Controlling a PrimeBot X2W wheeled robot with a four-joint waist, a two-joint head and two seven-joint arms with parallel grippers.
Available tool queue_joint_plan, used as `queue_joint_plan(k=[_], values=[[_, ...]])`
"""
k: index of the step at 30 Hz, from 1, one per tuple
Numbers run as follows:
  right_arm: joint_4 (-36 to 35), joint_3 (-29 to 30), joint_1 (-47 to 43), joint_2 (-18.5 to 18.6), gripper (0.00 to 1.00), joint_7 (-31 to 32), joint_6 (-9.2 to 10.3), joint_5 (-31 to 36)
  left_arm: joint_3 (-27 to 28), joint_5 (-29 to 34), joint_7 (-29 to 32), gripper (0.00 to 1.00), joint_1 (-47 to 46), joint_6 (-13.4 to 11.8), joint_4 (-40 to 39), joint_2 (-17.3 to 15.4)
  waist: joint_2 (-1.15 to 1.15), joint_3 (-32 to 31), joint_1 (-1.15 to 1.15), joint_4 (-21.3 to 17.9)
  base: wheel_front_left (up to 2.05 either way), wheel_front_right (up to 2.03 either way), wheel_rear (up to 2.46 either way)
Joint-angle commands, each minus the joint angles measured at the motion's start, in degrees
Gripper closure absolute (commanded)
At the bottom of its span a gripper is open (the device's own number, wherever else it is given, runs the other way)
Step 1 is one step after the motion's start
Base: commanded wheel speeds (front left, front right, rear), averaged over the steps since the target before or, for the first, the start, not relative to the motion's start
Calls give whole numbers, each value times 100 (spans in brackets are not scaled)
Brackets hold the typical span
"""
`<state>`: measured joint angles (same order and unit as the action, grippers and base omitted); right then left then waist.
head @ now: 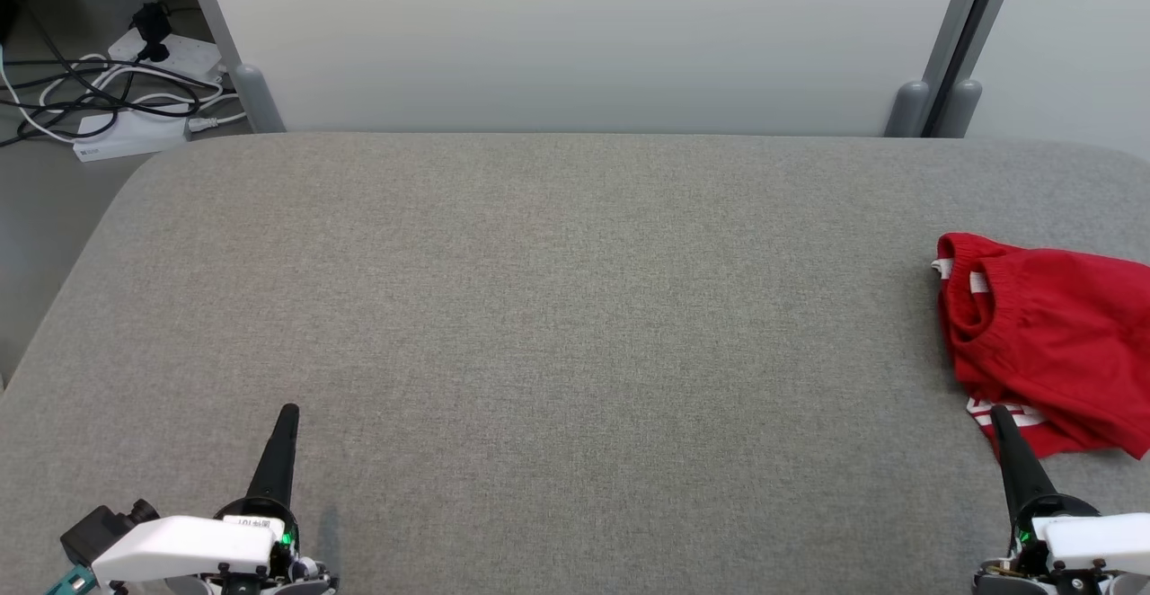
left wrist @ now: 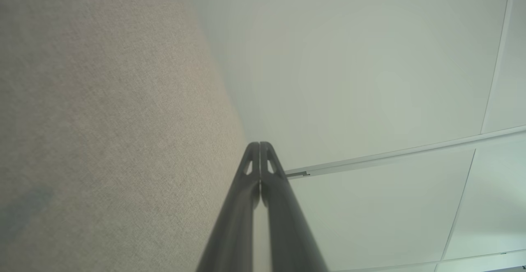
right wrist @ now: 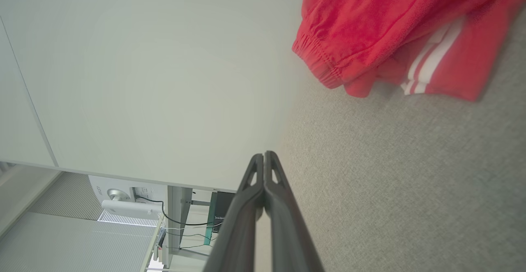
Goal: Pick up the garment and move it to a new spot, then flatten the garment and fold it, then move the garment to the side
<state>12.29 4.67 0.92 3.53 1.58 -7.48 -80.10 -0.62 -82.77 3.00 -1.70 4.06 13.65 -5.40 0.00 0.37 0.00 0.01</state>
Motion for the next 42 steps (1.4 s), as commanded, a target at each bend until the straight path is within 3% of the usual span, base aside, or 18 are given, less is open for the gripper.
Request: queue_joint_plan(k=[1, 19, 42], values=[[-71, -94, 278, 100, 100, 60, -1, -219, 240, -164, 34, 100, -322, 90, -112, -26, 0, -2, 0, 0, 0, 0, 0], [159, -50, 506, 104, 100, 303, -1, -1403, 636, -1005, 286, 100, -442, 343, 38, 194, 0, -19, 0, -1, 0, 0, 0], [163, 7, 510, 63, 100, 349, -1, -1354, 659, -985, 304, 100, -444, 343, 39, 210, 0, -19, 0, -1, 0, 0, 0]])
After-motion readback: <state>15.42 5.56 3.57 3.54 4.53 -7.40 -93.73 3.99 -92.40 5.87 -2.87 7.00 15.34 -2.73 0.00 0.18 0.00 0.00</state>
